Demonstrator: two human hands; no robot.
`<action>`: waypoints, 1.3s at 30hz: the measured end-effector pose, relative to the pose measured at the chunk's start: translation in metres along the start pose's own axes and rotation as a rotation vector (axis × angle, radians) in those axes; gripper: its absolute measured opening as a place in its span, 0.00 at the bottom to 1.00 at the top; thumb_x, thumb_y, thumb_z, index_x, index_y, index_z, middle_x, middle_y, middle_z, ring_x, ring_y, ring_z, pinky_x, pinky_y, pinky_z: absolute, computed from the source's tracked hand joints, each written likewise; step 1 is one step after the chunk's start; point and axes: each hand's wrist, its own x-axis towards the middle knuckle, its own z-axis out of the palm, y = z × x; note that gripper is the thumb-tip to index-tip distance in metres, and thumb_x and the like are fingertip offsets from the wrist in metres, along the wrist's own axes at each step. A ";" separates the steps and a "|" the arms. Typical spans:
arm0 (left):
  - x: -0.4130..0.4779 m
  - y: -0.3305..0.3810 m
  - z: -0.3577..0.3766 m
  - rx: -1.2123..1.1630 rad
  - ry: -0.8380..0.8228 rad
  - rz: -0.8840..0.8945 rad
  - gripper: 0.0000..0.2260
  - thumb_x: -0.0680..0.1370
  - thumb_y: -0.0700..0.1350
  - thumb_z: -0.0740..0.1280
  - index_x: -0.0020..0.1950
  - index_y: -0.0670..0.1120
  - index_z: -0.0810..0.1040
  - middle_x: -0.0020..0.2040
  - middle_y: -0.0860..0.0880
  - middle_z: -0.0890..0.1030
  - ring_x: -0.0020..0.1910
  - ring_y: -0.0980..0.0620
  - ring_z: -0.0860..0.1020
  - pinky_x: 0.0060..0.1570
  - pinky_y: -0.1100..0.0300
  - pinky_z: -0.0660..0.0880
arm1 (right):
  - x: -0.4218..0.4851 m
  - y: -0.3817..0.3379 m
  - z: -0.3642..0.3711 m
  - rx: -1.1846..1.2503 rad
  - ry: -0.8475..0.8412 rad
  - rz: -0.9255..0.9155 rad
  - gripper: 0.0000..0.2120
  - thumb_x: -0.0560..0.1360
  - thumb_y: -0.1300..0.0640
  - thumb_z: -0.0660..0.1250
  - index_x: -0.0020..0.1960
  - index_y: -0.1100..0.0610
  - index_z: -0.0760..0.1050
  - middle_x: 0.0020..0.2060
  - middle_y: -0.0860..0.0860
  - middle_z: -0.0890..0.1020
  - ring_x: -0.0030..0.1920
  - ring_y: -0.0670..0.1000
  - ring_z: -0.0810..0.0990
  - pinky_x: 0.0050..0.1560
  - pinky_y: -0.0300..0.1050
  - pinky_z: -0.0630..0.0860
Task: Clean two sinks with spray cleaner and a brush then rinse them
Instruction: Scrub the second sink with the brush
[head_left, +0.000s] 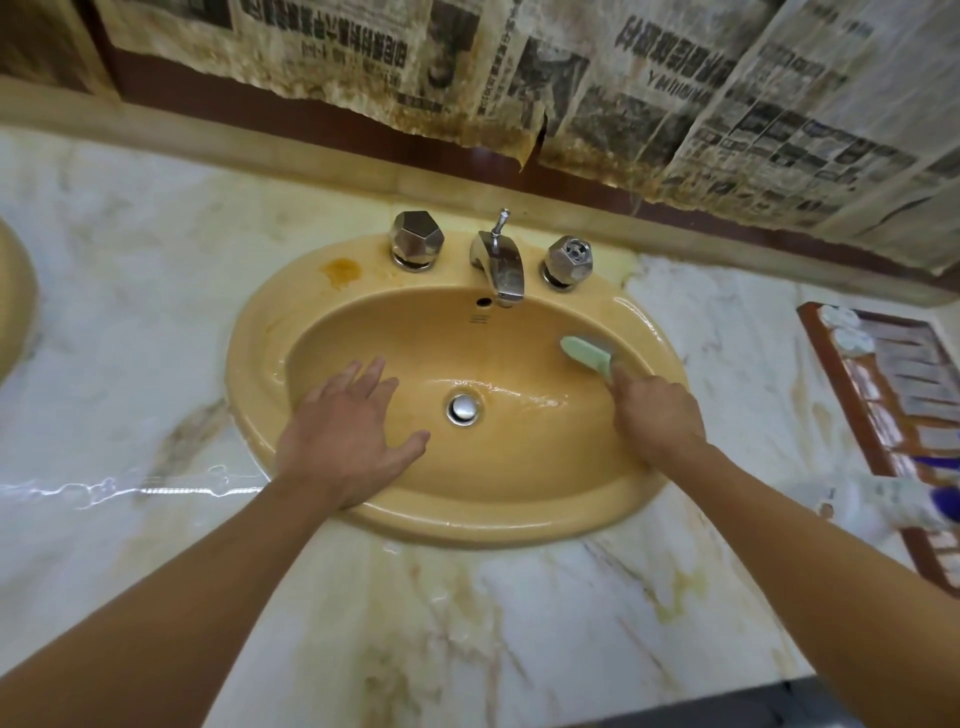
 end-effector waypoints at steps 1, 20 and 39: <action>0.000 0.000 0.000 0.000 0.002 0.000 0.36 0.78 0.71 0.52 0.81 0.53 0.59 0.83 0.54 0.50 0.82 0.51 0.50 0.77 0.52 0.54 | 0.003 -0.004 0.001 0.040 -0.022 0.002 0.18 0.84 0.52 0.51 0.72 0.49 0.66 0.51 0.57 0.81 0.49 0.62 0.80 0.41 0.49 0.70; -0.007 0.006 -0.007 -0.017 -0.007 -0.040 0.30 0.80 0.65 0.57 0.80 0.53 0.61 0.72 0.50 0.73 0.70 0.48 0.71 0.64 0.53 0.68 | 0.019 -0.046 -0.004 0.379 -0.506 -0.068 0.14 0.79 0.50 0.60 0.54 0.54 0.82 0.40 0.53 0.82 0.34 0.53 0.77 0.31 0.41 0.71; -0.017 0.076 0.008 -0.004 -0.045 -0.128 0.30 0.80 0.69 0.49 0.71 0.50 0.70 0.55 0.47 0.82 0.56 0.45 0.76 0.61 0.51 0.69 | 0.031 0.007 -0.061 0.062 -0.523 0.010 0.17 0.79 0.48 0.62 0.37 0.58 0.73 0.30 0.53 0.76 0.31 0.53 0.72 0.35 0.43 0.71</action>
